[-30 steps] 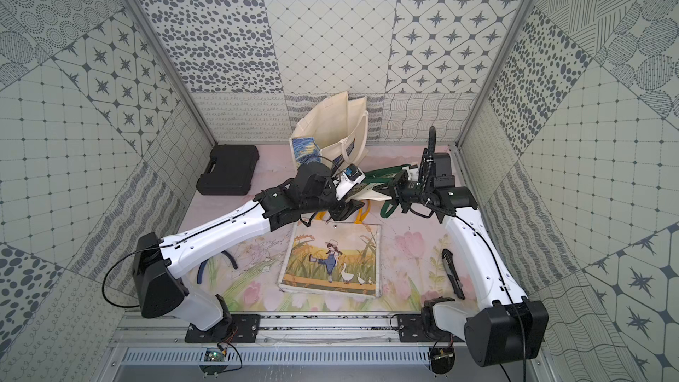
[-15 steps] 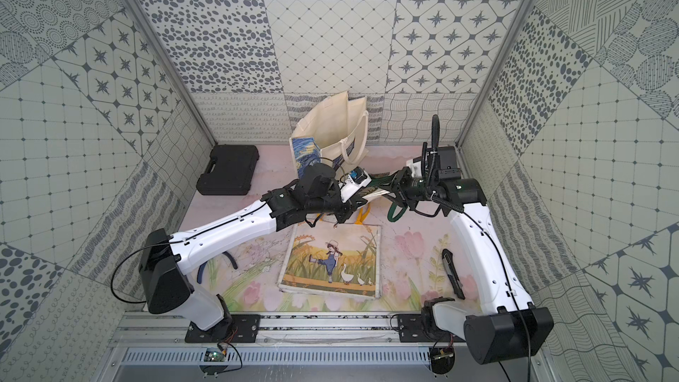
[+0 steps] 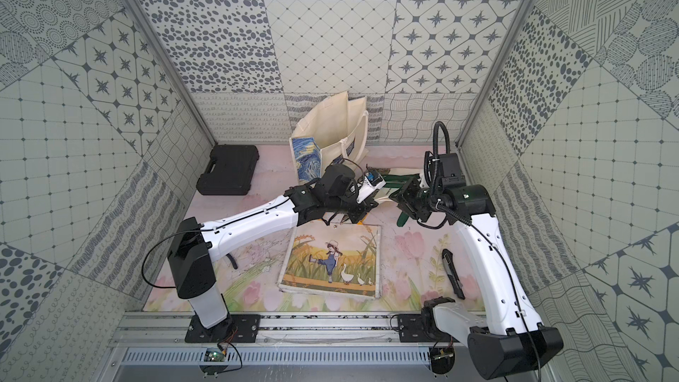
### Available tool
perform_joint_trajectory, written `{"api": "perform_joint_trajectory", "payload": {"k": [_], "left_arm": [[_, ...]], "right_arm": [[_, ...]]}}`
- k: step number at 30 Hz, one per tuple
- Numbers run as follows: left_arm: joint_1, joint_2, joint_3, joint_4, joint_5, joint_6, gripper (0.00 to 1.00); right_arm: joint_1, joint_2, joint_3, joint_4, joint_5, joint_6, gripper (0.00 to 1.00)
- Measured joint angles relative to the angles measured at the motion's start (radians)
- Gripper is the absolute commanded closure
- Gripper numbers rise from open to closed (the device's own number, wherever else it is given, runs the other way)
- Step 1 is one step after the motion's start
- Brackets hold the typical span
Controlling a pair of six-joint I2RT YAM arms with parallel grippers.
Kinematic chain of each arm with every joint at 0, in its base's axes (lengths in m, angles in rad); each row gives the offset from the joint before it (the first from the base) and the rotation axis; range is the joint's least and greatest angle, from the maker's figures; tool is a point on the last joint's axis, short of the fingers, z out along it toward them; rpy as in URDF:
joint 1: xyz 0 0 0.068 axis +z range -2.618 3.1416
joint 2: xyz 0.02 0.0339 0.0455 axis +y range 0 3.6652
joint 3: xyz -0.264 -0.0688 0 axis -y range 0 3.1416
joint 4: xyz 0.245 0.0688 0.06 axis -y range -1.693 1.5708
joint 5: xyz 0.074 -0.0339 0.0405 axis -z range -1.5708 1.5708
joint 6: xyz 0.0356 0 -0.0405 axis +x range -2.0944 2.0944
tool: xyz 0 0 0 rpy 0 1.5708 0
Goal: Put away the canvas bag
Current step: Press the canvas bag.
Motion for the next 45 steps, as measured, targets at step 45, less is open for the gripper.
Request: {"api": "perform_joint_trajectory", "payload": {"k": [45], "left_arm": [[-0.071, 0.064, 0.077, -0.034, 0.038, -0.234, 0.86]], "right_arm": [[0.119, -0.067, -0.204, 0.214, 0.389, 0.355, 1.0]]}}
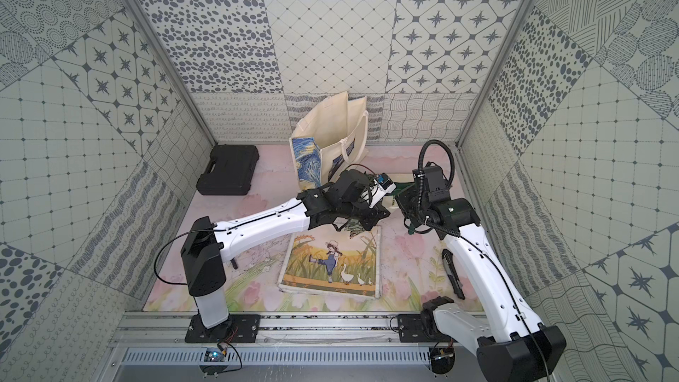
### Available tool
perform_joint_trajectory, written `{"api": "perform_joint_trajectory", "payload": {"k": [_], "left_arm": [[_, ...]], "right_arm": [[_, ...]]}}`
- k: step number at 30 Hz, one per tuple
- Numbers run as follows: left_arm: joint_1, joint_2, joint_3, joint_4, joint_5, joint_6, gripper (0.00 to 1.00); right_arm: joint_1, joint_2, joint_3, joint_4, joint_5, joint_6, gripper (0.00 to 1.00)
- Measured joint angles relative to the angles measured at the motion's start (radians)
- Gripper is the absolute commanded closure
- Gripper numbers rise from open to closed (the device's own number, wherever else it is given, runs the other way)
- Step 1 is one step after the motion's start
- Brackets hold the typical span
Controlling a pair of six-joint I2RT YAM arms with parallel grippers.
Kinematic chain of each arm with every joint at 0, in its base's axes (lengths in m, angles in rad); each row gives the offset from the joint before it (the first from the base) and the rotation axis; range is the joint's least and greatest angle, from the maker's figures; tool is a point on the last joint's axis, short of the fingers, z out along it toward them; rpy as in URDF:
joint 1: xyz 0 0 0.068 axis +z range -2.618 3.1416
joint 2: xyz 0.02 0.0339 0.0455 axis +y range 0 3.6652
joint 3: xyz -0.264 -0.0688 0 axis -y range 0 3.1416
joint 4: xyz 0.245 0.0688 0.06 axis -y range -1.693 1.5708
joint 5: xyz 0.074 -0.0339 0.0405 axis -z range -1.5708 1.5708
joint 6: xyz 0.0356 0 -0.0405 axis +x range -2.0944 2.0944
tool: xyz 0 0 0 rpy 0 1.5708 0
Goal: Put away the canvas bag
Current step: Press the canvas bag.
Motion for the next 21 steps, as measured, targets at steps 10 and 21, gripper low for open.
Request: {"api": "perform_joint_trajectory", "payload": {"k": [10, 21], "left_arm": [[0.035, -0.08, 0.005, 0.045, 0.045, -0.053, 0.35], [0.183, -0.309, -0.066, -0.031, 0.021, -0.122, 0.35]], "right_arm": [[-0.053, 0.026, 0.188, -0.163, 0.138, -0.349, 1.0], [-0.067, -0.044, 0.339, -0.111, -0.041, -0.94, 1.0]]}}
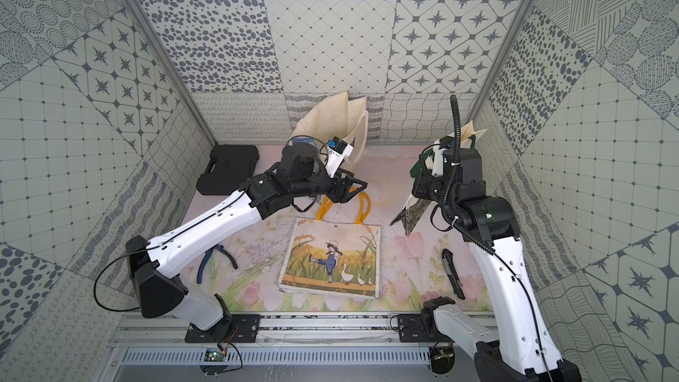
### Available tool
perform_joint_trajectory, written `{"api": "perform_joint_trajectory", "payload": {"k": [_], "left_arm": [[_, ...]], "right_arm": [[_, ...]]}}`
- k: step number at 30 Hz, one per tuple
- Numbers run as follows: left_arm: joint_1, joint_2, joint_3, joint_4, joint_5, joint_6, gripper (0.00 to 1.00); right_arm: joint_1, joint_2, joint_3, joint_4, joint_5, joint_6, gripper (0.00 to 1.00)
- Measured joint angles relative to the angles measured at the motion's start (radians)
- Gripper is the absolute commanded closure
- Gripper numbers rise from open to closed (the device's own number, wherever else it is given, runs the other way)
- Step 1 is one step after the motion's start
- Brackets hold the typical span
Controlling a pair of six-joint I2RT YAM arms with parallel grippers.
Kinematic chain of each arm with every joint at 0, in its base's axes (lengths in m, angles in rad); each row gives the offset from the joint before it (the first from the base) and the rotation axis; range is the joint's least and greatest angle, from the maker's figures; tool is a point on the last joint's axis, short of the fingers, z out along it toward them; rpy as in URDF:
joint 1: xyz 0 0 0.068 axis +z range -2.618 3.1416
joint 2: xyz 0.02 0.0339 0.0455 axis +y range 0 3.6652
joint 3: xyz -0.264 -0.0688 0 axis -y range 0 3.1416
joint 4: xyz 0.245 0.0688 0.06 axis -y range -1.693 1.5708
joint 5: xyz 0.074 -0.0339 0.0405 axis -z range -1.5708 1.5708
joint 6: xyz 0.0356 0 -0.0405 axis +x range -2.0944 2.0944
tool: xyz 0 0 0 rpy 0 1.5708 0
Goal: Put away the canvas bag
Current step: Press the canvas bag, then place the canvas bag at the center of the board.
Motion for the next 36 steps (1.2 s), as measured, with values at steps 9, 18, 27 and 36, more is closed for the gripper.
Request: {"api": "perform_joint_trajectory", "payload": {"k": [9, 18, 27, 36], "left_arm": [[0.116, -0.155, -0.008, -0.207, -0.18, -0.005, 0.35], [0.219, -0.246, -0.028, -0.333, -0.262, 0.0, 0.35], [0.264, -0.266, -0.048, -0.378, -0.286, 0.004, 0.35], [0.28, -0.275, -0.085, -0.384, -0.283, 0.004, 0.35]], "right_arm": [[0.002, 0.061, 0.138, -0.067, -0.429, -0.084, 1.0], [0.061, 0.106, 0.217, -0.248, -0.708, -0.102, 1.0], [0.246, 0.127, 0.163, -0.352, -0.855, -0.138, 1.0], [0.253, 0.14, -0.127, -0.039, -1.097, -0.012, 1.0]]}}
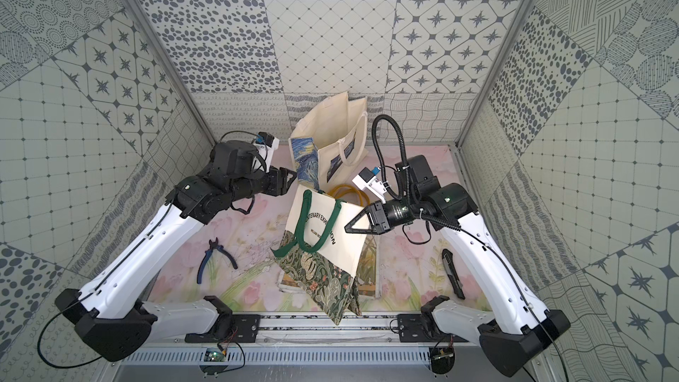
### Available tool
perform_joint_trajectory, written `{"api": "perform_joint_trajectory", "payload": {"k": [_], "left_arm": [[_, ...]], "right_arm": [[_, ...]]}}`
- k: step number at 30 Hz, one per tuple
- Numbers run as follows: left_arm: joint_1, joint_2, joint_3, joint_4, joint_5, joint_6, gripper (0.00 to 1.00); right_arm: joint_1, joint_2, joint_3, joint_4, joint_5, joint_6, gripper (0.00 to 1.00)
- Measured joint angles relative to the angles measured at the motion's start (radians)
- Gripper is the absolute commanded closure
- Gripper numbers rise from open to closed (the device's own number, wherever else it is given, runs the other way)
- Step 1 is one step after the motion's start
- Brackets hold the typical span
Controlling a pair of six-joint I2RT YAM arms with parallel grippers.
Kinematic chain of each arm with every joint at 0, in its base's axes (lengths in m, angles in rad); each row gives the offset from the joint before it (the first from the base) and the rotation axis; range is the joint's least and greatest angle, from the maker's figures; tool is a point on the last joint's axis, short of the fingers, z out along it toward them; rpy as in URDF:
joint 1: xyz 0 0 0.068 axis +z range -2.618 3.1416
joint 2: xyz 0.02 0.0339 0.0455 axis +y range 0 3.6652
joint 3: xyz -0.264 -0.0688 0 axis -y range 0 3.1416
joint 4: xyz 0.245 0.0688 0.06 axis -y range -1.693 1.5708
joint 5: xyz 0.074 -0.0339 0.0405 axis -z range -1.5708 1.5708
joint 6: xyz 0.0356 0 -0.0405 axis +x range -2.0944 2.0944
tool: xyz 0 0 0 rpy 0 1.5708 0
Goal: Put away the canvas bag
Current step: Place the canvas bag at the center of the board.
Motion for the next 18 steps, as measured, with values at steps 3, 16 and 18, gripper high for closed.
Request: {"api": "perform_joint_trajectory", "payload": {"k": [3, 16, 18], "left_arm": [[0.011, -0.002, -0.012, 0.0, 0.0, 0.001, 0.35], [0.033, 0.012, -0.04, 0.001, 0.008, 0.015, 0.35], [0.033, 0.016, -0.04, 0.002, 0.011, 0.016, 0.35]], "right_arm": [[0.0, 0.01, -0.117, 0.209, -0.08, 0.119, 1.0], [0.0, 0.024, -0.21, 0.66, -0.265, 0.406, 1.0], [0.0, 0.021, -0.21, 0.707, -0.284, 0.445, 1.0]]}}
